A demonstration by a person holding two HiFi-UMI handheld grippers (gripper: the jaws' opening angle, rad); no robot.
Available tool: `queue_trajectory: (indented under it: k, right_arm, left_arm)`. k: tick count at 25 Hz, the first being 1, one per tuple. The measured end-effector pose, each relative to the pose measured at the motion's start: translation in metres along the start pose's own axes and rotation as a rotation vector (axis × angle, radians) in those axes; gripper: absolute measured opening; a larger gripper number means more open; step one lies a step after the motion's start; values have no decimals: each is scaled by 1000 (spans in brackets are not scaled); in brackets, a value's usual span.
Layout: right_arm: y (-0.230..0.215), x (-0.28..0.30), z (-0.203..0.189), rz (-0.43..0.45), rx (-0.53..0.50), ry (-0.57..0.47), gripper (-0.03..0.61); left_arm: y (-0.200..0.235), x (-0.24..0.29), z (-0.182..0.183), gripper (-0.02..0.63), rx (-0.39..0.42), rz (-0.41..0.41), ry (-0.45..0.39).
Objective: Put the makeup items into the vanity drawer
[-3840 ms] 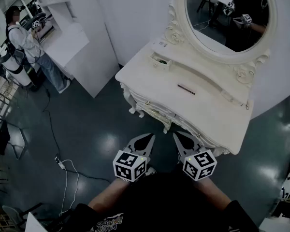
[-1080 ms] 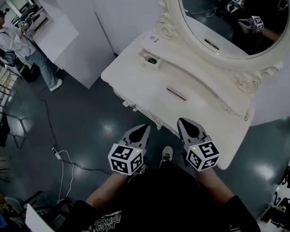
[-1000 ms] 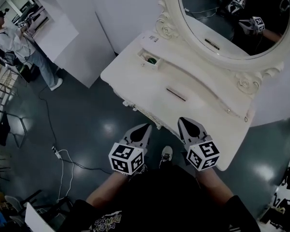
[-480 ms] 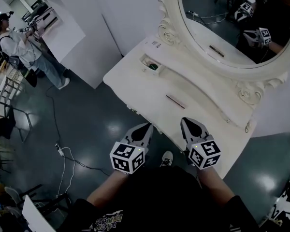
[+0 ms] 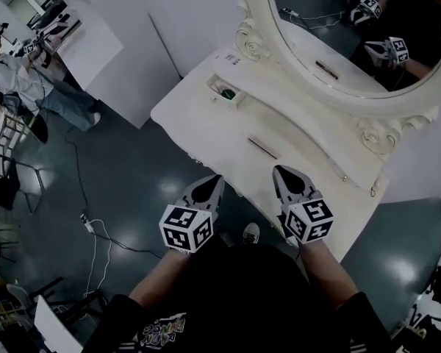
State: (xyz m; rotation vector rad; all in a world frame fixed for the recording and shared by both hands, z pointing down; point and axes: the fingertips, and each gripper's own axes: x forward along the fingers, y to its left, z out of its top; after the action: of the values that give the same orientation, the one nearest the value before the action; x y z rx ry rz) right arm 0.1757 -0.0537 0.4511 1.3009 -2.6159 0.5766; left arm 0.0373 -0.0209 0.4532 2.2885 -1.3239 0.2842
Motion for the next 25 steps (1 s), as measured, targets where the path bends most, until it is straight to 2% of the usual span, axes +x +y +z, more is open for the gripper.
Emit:
queue_trajectory:
  k: [14, 25]
  right_arm:
    - [-22, 47, -7, -167, 30, 24, 28]
    - [-30, 72, -14, -235, 35, 50, 28]
  left_arm:
    - [46, 45, 17, -2, 117, -129, 81]
    - [64, 74, 15, -2, 164, -190, 114]
